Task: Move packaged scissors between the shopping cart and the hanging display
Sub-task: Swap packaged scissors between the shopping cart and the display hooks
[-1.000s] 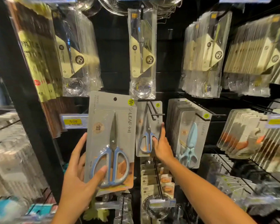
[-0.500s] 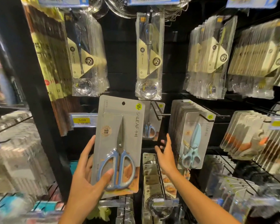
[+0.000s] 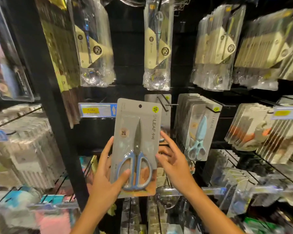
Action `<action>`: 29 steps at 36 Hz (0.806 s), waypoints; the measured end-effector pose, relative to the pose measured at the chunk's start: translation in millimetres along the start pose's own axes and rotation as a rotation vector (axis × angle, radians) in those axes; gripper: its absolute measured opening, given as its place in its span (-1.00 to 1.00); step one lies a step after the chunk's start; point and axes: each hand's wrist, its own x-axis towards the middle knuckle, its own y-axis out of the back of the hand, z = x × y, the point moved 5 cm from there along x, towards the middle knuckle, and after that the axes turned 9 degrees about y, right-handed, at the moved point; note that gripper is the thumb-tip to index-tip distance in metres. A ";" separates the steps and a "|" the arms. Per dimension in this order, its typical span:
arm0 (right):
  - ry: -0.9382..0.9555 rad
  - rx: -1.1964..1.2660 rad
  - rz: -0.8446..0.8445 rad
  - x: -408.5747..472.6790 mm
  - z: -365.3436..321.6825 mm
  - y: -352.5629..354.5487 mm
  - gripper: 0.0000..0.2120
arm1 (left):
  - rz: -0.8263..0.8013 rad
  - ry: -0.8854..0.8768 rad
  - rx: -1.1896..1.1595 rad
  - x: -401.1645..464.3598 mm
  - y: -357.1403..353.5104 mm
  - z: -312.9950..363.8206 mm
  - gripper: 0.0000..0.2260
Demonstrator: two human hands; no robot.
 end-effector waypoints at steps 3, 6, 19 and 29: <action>-0.012 -0.009 0.037 -8.4 1.5 5.6 -0.40 | -0.079 0.027 -0.002 0.2 -6.5 -4.5 -0.20; -0.012 -0.027 0.061 -15.4 2.4 12.9 -0.41 | -0.123 0.091 -0.031 1.0 -9.0 -14.6 -0.22; 0.001 -0.123 0.133 -25.2 2.4 47.9 -0.41 | -0.203 0.087 0.054 15.3 -36.2 -26.6 -0.20; -0.017 -0.213 0.197 -22.2 14.3 76.5 -0.45 | -0.300 0.080 0.115 29.3 -65.1 -20.6 -0.18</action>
